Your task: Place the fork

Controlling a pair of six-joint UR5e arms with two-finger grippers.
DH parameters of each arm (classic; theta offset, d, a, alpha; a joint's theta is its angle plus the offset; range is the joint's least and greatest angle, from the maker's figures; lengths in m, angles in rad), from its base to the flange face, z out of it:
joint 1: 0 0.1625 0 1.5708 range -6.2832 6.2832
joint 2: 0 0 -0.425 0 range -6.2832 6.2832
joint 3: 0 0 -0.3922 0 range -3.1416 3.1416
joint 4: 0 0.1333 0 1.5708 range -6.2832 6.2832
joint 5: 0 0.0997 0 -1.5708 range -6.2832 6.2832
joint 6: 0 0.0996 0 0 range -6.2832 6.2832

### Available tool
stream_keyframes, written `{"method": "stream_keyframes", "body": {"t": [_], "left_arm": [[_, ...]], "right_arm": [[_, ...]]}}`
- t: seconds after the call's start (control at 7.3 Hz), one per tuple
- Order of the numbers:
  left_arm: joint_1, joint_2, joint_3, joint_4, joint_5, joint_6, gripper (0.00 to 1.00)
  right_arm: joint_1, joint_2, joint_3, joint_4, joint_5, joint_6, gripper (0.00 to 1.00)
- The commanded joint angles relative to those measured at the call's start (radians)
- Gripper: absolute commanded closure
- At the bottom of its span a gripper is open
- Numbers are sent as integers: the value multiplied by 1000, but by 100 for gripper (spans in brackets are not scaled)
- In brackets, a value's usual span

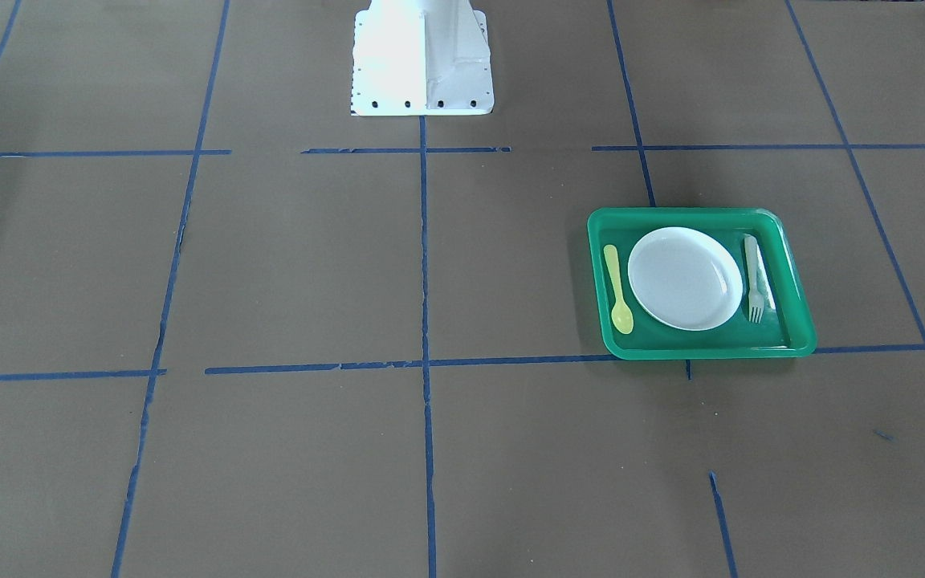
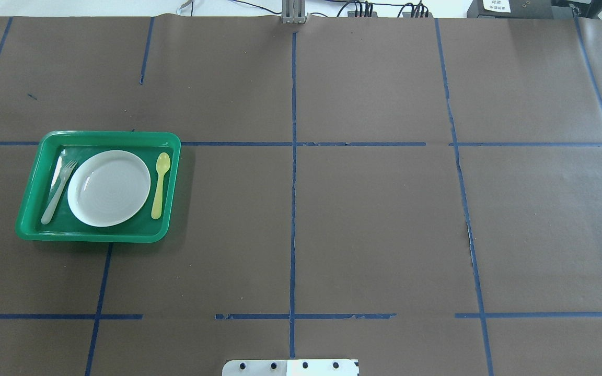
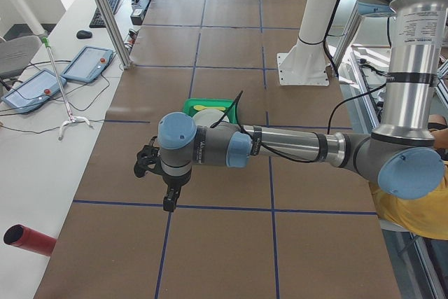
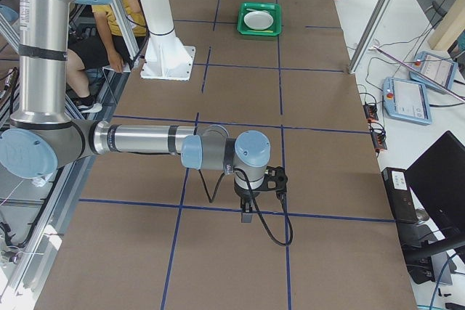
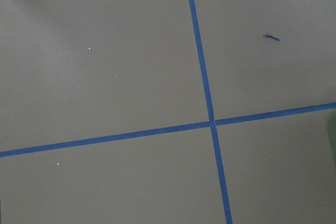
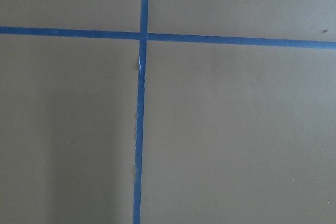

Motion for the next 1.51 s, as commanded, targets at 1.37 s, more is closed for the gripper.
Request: {"method": "stream_keyframes", "body": {"t": [1.37], "left_arm": [[5, 48, 21, -27, -53, 7, 0]], "right_arm": [[0, 0, 0, 0, 0, 0, 0]]}}
